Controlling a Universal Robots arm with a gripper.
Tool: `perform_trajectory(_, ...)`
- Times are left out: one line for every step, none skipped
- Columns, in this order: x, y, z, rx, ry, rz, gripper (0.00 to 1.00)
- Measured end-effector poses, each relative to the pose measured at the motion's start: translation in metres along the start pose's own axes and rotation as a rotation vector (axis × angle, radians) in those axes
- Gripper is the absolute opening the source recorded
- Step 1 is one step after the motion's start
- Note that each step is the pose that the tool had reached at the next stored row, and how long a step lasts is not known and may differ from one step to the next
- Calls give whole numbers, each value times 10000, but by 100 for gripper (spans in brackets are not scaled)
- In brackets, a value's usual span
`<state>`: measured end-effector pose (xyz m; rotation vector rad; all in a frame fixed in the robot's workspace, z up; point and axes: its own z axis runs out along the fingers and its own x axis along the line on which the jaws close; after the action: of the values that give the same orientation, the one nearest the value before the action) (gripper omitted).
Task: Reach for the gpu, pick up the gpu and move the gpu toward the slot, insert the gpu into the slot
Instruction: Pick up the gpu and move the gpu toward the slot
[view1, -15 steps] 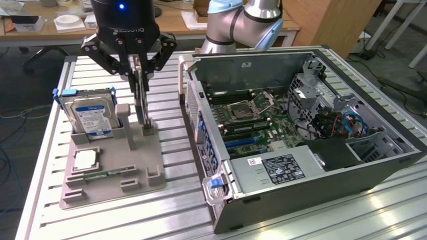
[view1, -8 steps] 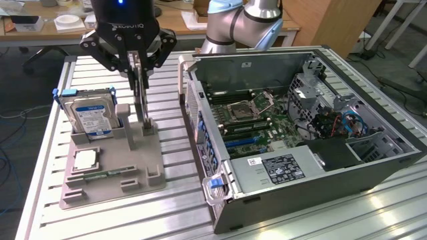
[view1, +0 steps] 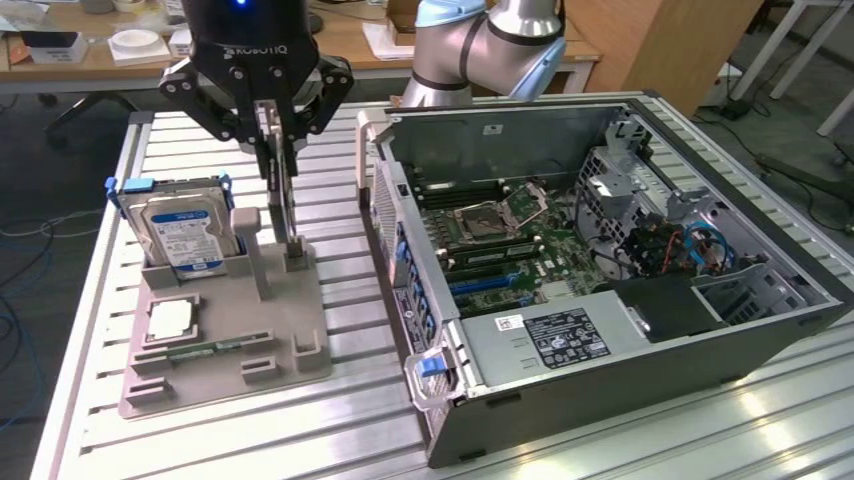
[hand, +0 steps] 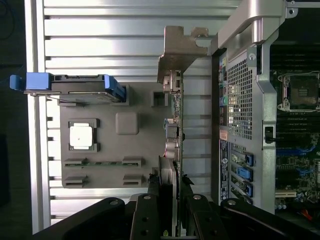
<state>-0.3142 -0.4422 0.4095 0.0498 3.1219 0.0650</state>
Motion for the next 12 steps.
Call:
perform_trajectory(0,0,-1,1,1,1,26)
perform_trajectory(-1,1,-1,1,2,2,26)
perform_trajectory(-4,1,-1,1,1,2,26)
perform_trajectory(-8,1,-1,0,1,0,26)
perform_trajectory(-12,1,0,0,0,1,26)
perform_trajectory(-17,1,0,-1,0,0,26)
perform_trajectory(-23,1,0,0,0,-1,26)
perform_trajectory(-29,1,0,0,0,0,26)
perform_trajectory(-35,1,1,0,0,0,26)
perform_trajectory(-41,1,1,0,0,0,26)
perform_trajectory(-47,2,1,-1,0,0,26)
perform_trajectory(-52,2,1,0,0,0,26)
